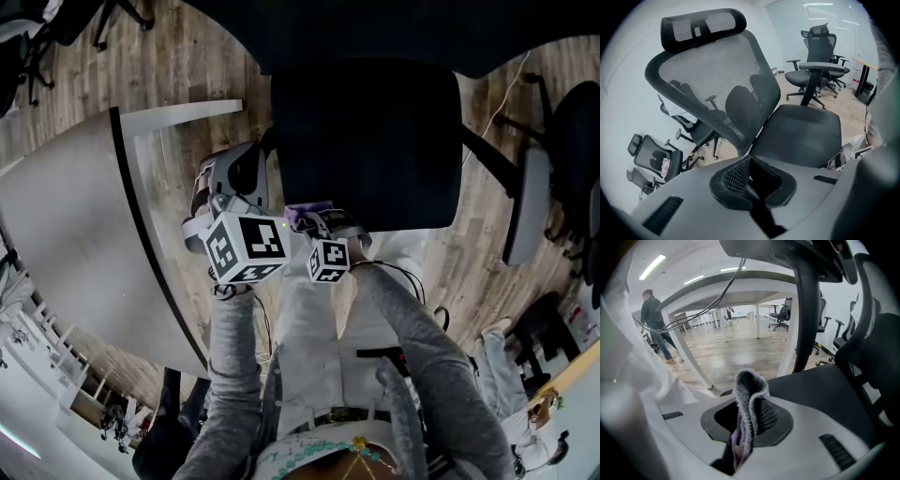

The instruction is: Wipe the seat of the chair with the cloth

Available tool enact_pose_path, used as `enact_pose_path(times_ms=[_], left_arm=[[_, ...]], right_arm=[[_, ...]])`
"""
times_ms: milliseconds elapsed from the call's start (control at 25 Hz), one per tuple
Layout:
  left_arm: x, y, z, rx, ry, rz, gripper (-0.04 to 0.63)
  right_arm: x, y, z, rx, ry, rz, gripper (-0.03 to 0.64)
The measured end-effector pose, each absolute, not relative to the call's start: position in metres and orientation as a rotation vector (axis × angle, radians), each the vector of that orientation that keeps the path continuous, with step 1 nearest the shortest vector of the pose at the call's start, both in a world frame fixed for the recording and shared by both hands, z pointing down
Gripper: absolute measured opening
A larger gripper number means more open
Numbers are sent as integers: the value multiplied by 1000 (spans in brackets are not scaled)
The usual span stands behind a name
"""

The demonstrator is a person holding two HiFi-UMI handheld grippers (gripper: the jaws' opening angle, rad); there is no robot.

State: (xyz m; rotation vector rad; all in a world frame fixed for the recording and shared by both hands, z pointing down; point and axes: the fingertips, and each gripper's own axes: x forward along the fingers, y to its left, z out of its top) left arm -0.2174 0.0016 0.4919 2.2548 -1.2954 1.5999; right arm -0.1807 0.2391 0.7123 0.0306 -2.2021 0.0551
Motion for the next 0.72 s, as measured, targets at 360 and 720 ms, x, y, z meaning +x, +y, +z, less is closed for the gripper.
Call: enact_pose_path(times_ms=[360,720], left_arm=[[-217,2,492,2255,-1295,1604,-1],[-217,4,495,2235,-1301,1645,-2]], right_arm=[[-161,240,717,6,-2186,35,51],[-122,240,726,3,-2138,13,51]])
